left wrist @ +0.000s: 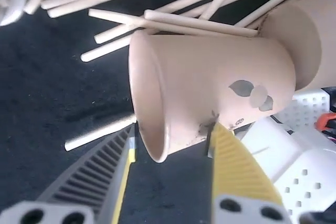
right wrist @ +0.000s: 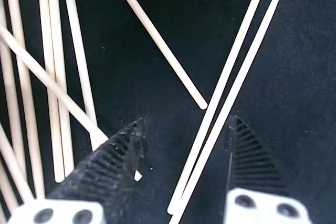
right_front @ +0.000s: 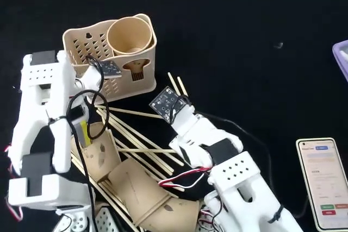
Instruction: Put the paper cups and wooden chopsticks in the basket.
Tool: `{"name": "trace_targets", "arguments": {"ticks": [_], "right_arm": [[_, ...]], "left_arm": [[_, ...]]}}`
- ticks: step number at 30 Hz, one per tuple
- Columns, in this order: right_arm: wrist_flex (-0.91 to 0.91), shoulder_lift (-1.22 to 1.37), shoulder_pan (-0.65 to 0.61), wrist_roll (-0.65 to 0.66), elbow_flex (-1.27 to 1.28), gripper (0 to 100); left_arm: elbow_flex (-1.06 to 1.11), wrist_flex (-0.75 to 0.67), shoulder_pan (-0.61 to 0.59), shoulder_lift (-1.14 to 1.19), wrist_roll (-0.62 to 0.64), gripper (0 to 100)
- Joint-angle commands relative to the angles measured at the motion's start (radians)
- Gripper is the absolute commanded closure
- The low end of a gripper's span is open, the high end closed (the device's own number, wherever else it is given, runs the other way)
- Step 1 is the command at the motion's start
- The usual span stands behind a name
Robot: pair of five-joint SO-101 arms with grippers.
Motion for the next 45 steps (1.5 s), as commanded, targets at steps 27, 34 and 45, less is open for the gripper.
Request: {"name": "trace_targets", "arguments": {"ticks": [27,34,45], "right_arm": [[-0.069,-0.027,0.103,-0.002,-0.007,74.7],[-0.071,-0.027,0.103,-0.009,-0.007,74.7],[-0.071,-0.028,0.115,-0.009,-0.007,74.7]], "left_arm": [[0.219,0.025,-0.054,-0.517,-0.006,97],[0.239,0.025,-0.140,-0.701,0.029,97],[0.128,-0.057,-0.684,-0.721,-0.423,97]]}}
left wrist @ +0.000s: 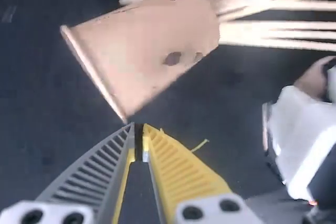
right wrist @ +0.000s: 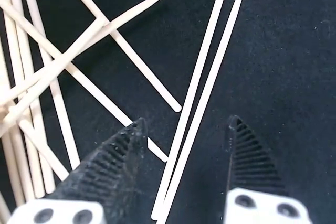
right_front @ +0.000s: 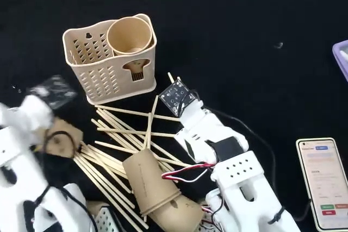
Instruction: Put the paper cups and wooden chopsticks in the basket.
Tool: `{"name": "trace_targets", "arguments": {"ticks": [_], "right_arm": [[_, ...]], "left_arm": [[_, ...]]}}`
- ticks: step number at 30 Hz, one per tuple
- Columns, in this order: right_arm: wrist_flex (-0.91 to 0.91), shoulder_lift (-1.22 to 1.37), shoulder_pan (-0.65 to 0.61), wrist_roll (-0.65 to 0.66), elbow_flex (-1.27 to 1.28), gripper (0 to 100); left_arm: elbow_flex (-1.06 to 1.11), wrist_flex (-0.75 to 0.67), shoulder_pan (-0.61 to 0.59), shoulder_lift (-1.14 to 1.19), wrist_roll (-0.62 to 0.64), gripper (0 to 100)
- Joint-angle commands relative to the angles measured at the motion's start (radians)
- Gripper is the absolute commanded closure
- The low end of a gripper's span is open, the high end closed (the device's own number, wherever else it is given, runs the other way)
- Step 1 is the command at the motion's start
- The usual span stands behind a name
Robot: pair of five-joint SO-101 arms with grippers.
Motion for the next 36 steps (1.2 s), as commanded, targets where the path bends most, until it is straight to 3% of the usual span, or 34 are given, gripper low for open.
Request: {"name": "trace_targets", "arguments": {"ticks": [1,9,13,20,28,31,36], "right_arm": [[-0.018,-0.028,0.029,-0.009,-0.007,74.7],[-0.017,-0.028,0.028,-0.011,-0.007,74.7],[-0.017,-0.028,0.028,-0.011,-0.007,74.7],[-0.018,-0.028,0.028,-0.011,-0.005,74.7],[-0.015,-0.028,0.028,-0.011,-0.005,74.7],[-0.015,-0.028,0.026,-0.011,-0.005,74.7],[-0.020,-0.030,0.026,-0.011,0.001,74.7]], "left_arm": [[-0.074,-0.095,-0.174,-0.018,-0.120,97],[0.154,-0.379,-0.182,-0.025,0.138,97],[0.217,-0.621,-0.254,-0.018,0.256,83],[0.236,-0.687,-0.326,-0.015,0.413,80],[0.467,-1.155,-0.349,0.170,0.540,80],[0.458,-1.100,-0.311,0.239,0.539,80],[0.263,-0.641,-0.213,0.224,0.532,80]]}}
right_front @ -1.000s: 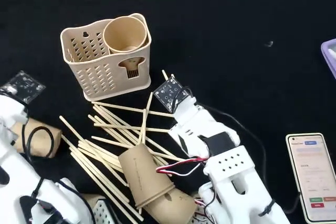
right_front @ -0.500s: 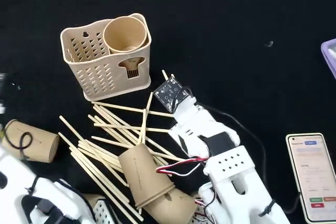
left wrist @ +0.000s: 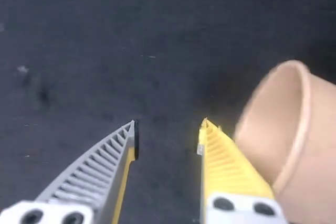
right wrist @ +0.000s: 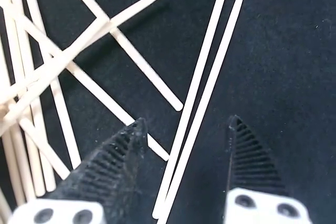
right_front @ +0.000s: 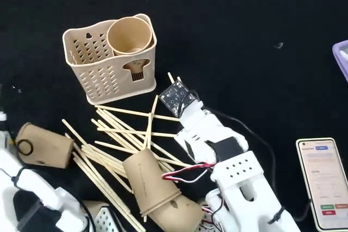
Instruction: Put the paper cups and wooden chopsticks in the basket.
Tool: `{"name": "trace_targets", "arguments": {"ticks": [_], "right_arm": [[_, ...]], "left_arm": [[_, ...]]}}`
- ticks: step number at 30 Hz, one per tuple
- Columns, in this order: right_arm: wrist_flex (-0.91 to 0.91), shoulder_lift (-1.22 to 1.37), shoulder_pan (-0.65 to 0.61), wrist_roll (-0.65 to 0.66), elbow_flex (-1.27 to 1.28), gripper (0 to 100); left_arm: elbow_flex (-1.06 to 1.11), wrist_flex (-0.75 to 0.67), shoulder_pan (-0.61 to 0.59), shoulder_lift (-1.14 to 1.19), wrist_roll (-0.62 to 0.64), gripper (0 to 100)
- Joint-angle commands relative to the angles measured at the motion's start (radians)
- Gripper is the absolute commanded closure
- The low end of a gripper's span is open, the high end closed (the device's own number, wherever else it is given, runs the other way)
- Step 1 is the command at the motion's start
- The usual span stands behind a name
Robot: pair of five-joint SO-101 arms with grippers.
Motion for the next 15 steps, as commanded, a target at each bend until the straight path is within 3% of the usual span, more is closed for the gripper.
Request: {"name": "trace_targets", "arguments": {"ticks": [1,5,10,15], "right_arm": [[-0.020,-0.030,0.026,-0.011,-0.007,74.7],[-0.020,-0.033,0.026,-0.011,-0.007,74.7],[-0.020,-0.033,0.026,-0.011,-0.007,74.7],[-0.020,-0.033,0.026,-0.011,-0.005,74.7]], "left_arm": [[-0.223,0.428,0.122,-0.020,-0.005,80],[-0.321,0.671,0.297,-0.035,0.009,80],[-0.332,0.770,0.529,-0.037,0.112,80],[-0.392,0.806,0.645,-0.037,0.199,80]]}}
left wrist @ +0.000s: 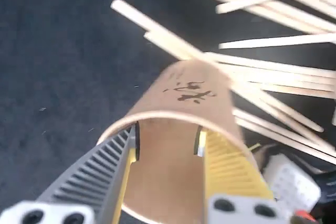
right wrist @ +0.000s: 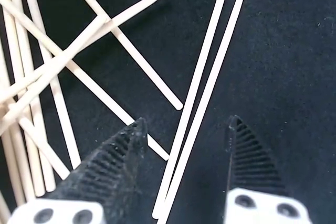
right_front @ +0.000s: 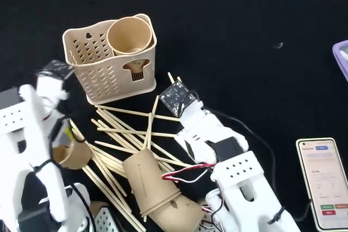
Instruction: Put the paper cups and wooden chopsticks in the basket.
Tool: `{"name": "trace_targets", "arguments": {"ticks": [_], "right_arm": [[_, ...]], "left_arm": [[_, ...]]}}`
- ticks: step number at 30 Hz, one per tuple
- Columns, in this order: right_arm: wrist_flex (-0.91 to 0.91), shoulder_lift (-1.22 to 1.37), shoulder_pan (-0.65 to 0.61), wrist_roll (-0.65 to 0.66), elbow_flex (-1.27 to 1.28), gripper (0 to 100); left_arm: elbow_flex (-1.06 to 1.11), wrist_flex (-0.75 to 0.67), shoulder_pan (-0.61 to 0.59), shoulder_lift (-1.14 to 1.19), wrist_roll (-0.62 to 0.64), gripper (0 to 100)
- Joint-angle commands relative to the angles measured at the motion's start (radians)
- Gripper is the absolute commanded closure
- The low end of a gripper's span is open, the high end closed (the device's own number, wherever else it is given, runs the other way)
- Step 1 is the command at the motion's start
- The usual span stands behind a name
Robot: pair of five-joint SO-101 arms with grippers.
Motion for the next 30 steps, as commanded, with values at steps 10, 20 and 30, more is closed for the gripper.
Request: {"name": "trace_targets", "arguments": {"ticks": [10,20,30], "right_arm": [[-0.020,-0.033,0.026,-0.011,-0.005,74.7],[-0.020,-0.033,0.028,-0.011,-0.005,74.7],[-0.020,-0.030,0.026,-0.011,-0.005,74.7]], "left_arm": [[-0.196,0.118,0.077,-0.061,0.072,80],[-0.288,0.083,-0.222,-0.152,-0.034,80],[0.097,-0.270,-0.312,-0.147,-0.018,80]]}}
